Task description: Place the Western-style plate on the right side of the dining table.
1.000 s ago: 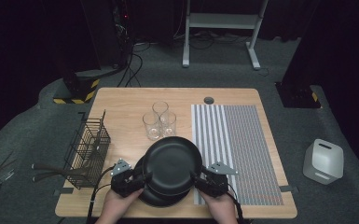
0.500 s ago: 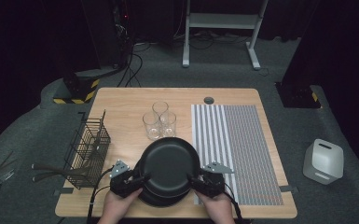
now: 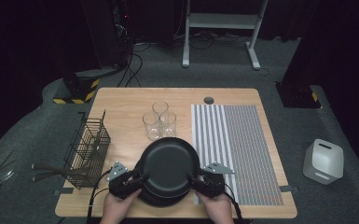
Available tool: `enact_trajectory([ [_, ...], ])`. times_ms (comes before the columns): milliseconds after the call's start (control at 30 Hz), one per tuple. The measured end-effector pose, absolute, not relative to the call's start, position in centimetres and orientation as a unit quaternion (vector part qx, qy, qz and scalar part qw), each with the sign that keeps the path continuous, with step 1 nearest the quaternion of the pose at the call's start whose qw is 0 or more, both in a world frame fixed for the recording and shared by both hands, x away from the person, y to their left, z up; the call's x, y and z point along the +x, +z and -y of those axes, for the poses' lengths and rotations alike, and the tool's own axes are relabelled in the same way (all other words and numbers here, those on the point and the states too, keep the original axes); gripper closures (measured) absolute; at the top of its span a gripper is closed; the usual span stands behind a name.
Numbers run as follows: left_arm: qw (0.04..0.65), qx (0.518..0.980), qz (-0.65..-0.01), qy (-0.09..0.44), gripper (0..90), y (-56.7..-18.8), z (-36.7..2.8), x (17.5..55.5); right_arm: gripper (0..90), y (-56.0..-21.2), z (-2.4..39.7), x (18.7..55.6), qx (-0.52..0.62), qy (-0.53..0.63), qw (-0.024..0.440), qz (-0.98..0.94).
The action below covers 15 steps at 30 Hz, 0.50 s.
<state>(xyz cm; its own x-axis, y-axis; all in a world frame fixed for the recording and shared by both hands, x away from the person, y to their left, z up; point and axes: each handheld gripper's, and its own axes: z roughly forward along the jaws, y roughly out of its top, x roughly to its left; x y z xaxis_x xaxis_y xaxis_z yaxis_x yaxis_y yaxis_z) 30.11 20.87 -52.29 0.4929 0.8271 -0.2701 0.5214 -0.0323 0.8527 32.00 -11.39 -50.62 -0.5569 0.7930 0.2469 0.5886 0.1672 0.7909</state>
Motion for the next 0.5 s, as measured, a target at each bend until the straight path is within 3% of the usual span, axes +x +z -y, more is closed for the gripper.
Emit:
enact_trajectory([
  [500,0.504,0.700,-0.478,0.168,57.4,-52.05,-20.79,29.74,53.3,-50.52,11.26,31.68,0.457,0.458,0.122,-0.753],
])
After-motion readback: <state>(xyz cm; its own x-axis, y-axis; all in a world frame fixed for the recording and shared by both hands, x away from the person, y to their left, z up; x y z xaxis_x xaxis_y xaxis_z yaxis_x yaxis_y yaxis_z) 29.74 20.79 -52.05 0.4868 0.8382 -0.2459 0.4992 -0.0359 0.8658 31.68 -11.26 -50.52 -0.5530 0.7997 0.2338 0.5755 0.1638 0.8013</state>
